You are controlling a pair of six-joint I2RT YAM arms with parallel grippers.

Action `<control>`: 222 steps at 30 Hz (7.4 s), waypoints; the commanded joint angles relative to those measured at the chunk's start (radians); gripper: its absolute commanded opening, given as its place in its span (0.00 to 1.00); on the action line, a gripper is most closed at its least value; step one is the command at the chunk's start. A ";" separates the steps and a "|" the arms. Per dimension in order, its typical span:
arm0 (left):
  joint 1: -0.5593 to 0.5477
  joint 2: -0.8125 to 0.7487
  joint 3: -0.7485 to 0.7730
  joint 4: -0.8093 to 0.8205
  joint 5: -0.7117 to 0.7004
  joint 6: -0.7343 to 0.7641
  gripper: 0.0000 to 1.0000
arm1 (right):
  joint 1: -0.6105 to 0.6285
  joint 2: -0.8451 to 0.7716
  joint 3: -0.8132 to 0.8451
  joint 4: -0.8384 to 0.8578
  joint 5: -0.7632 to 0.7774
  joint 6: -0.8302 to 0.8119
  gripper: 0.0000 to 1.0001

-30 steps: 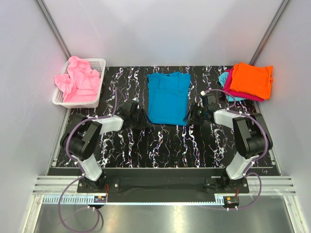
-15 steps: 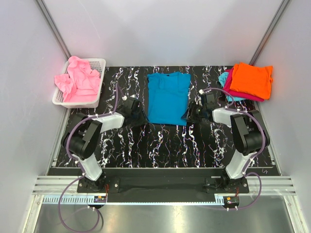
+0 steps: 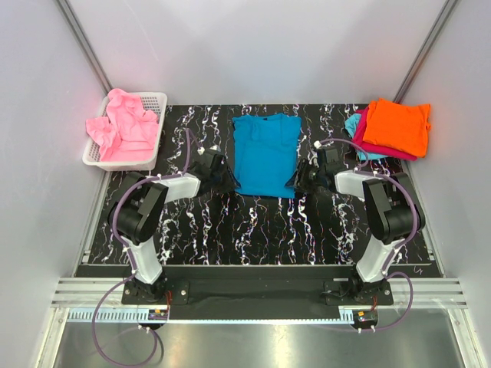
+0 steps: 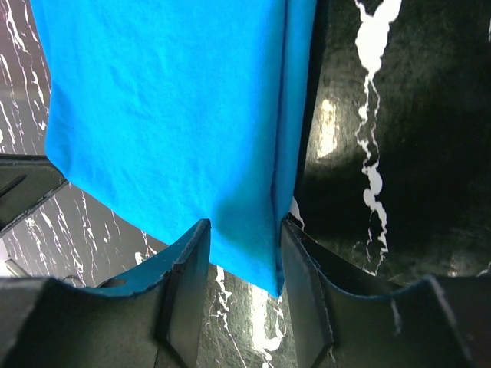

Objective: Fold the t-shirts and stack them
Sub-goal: Fold the tshirt

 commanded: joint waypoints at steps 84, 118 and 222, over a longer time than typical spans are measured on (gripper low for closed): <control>-0.035 -0.151 0.329 -0.401 -0.698 0.154 0.00 | 0.095 0.004 0.583 -0.313 0.486 -0.174 0.00; 0.080 -0.013 0.404 -0.007 -0.281 0.284 0.56 | 0.030 0.345 0.897 -0.196 0.430 -0.195 0.40; -0.205 -0.249 -0.033 -0.344 -0.242 0.011 0.46 | 0.510 -0.188 -0.194 -0.226 0.236 0.243 0.06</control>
